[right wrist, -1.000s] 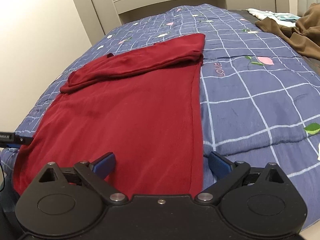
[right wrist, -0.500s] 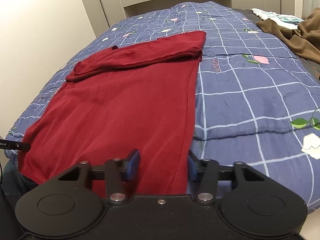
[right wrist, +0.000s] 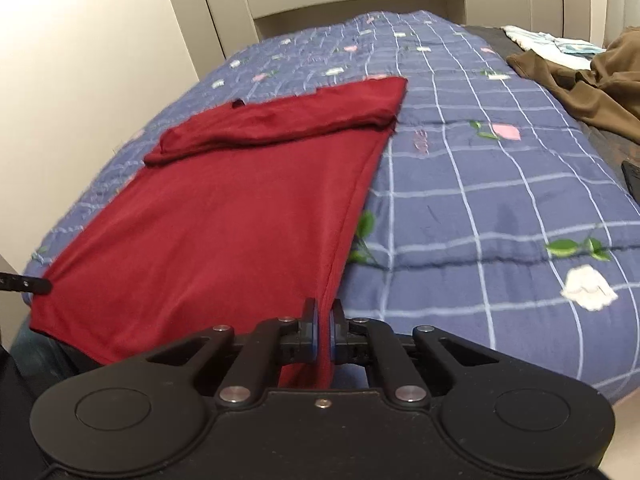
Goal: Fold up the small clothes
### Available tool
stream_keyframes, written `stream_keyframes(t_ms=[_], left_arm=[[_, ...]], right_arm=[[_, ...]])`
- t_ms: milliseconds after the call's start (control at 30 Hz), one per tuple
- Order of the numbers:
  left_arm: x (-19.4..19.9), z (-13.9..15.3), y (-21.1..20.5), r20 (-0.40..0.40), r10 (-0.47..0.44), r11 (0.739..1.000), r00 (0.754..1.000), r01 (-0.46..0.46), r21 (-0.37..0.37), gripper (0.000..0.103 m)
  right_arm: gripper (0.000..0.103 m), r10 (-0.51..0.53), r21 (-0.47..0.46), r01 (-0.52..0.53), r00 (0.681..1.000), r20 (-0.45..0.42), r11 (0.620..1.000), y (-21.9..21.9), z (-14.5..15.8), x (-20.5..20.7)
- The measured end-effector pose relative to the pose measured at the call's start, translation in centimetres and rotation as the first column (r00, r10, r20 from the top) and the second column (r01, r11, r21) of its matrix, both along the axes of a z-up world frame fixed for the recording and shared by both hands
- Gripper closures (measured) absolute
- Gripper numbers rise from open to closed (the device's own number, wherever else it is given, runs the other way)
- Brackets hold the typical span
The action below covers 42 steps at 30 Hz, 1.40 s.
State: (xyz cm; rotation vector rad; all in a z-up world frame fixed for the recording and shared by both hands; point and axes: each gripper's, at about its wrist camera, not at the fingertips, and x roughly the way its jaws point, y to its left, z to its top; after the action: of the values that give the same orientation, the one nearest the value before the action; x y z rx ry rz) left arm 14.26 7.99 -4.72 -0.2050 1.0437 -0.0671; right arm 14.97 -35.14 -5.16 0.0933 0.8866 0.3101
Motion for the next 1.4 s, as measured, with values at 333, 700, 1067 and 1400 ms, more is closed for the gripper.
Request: stream_keyframes(t_ms=[333,700,1067,1400], left_arm=[[-0.6,-1.3,-0.3,-0.006,0.012,0.999,1.000,-0.011,0.035,0.084],[-4.9,-0.4,-2.7,0.156,-0.140,0.935,0.978,0.078,0.347,0.003],[-9.5,-3.5,-9.0,0.121,-0.419,0.725,0.900,0.252,0.642,0.001],[-9.3,-6.7,-11.4,0.064,-0.420,0.484,0.905,0.163,0.860,0.001]], right_arm=[[0.069,0.039,-0.068,-0.035,0.998,0.056,0.997,0.4,-0.9,-1.1],[0.008,0.364,-0.404,-0.232,0.886,0.288,0.885,3.6,-0.1,-5.7],[0.008,0.594,-0.607,-0.364,0.771,0.229,0.706,7.6,-3.0,-8.9],[0.009,0.573,-0.729,-0.250,0.786,0.232,0.638,7.1,-5.3,-9.4]])
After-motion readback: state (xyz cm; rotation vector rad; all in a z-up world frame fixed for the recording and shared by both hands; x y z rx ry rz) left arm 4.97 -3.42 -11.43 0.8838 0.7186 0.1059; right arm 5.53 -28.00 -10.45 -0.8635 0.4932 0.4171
